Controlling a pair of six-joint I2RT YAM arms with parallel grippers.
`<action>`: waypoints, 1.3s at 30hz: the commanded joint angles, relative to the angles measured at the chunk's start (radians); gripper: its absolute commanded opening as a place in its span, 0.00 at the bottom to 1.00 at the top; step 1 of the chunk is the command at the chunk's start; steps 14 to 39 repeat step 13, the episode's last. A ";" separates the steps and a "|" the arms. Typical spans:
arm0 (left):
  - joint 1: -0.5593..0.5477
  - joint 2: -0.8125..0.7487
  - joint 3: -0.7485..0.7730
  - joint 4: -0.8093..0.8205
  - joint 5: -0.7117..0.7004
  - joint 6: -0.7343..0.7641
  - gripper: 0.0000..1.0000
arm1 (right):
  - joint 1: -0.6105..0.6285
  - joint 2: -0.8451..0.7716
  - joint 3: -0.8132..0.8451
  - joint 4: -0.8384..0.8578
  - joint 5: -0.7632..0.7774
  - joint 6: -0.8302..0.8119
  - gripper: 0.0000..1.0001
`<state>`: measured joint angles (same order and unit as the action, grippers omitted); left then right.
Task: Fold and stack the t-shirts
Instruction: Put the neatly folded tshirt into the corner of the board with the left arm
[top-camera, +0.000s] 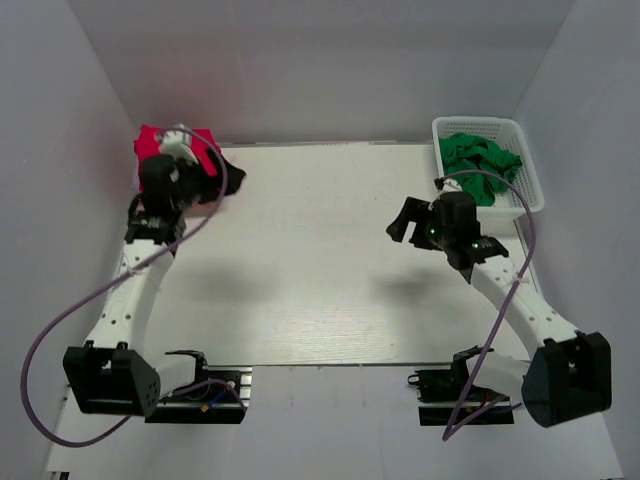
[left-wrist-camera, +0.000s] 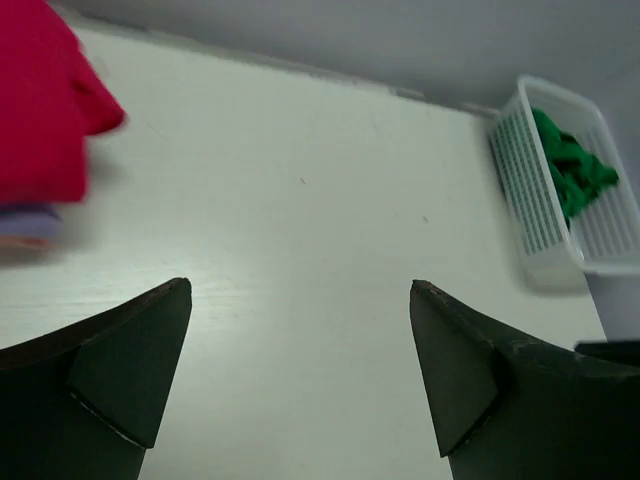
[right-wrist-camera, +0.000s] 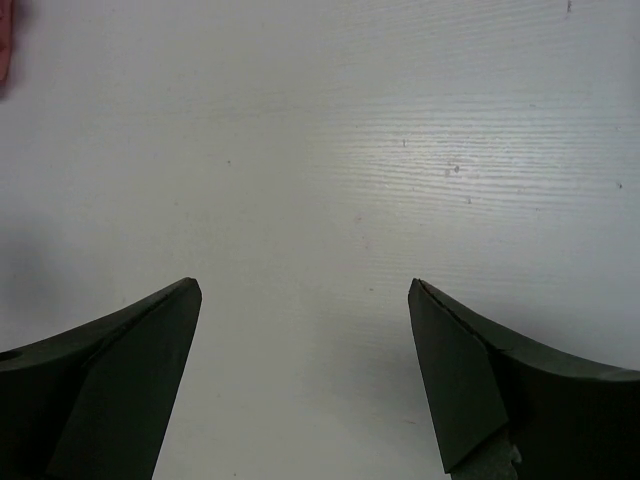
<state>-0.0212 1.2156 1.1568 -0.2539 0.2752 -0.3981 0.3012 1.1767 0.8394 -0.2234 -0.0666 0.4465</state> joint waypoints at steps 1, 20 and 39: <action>-0.100 -0.053 -0.179 0.027 -0.047 -0.064 1.00 | -0.004 -0.083 -0.078 0.088 0.004 0.034 0.90; -0.375 -0.042 -0.230 -0.091 -0.300 -0.041 1.00 | -0.002 -0.158 -0.181 0.113 0.007 0.041 0.90; -0.375 -0.042 -0.230 -0.091 -0.300 -0.041 1.00 | -0.002 -0.158 -0.181 0.113 0.007 0.041 0.90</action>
